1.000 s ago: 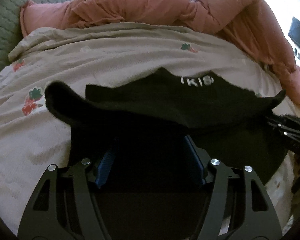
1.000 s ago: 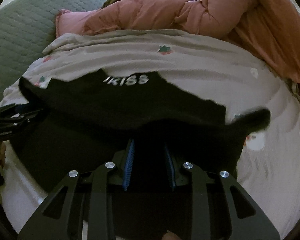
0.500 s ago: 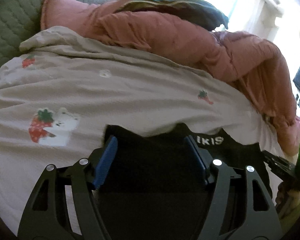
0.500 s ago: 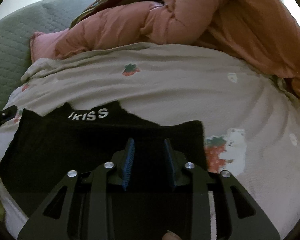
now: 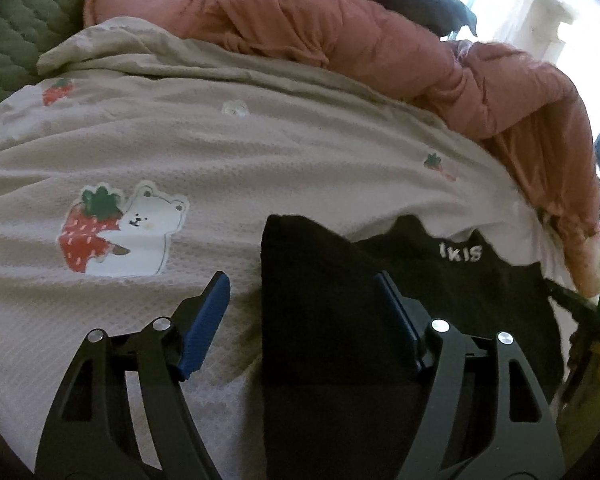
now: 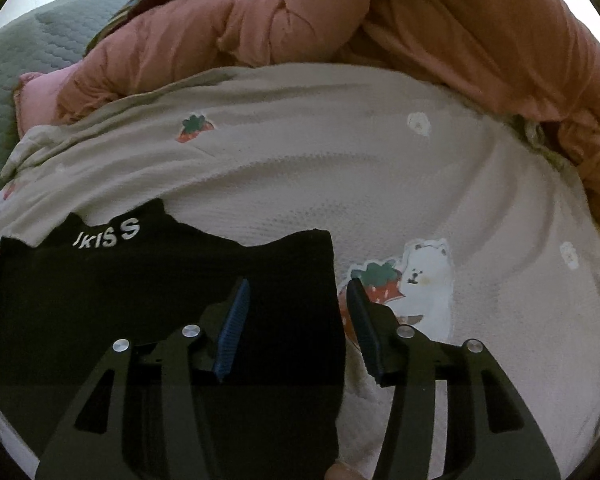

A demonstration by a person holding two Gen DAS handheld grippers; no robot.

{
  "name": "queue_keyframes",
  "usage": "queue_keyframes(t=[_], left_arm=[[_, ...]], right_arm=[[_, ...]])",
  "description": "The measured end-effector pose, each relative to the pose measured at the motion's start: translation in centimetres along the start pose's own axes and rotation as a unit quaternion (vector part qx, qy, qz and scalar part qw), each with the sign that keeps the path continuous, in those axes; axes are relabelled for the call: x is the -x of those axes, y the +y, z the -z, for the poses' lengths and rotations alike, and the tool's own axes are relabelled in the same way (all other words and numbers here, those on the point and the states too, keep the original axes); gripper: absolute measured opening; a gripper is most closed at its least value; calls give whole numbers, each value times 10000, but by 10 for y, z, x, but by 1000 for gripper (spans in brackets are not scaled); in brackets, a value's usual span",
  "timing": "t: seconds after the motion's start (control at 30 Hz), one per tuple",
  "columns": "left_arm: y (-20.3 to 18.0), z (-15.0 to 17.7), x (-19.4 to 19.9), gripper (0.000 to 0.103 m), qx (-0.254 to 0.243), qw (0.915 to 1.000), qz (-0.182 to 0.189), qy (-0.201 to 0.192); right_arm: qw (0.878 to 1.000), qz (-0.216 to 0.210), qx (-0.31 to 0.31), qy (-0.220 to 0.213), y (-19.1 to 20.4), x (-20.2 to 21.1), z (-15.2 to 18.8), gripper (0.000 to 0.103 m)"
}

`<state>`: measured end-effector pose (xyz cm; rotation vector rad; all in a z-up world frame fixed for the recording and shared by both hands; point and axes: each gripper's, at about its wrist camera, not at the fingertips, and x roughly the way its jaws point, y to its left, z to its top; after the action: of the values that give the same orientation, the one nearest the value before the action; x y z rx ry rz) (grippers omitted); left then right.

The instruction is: Fold small clothes

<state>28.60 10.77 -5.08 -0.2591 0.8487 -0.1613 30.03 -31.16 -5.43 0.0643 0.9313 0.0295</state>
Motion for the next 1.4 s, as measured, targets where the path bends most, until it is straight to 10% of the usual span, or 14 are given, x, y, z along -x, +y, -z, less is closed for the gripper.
queue_keyframes(t=[0.17, 0.27, 0.43, 0.63, 0.93, 1.4], left_arm=[[2, -1, -14, 64, -89, 9998, 59, 141], [0, -1, -14, 24, -180, 9998, 26, 103], [-7, -3, -4, 5, -389, 9991, 22, -162], [-18, -13, 10, 5, -620, 9963, -32, -590], [-5, -4, -25, 19, -535, 9976, -427, -69], [-6, 1, -2, 59, -463, 9971, -598, -133]], right_arm=[[9992, -273, -298, 39, -6, -11, 1, 34], [9991, -265, -313, -51, -4, -7, 4, 13], [9977, -312, -415, -447, -8, 14, -3, 8], [9969, -250, -428, -610, -14, 14, -10, 8], [9992, 202, -255, -238, -7, -17, 3, 12], [9984, 339, -231, -386, -6, 24, 22, 63]])
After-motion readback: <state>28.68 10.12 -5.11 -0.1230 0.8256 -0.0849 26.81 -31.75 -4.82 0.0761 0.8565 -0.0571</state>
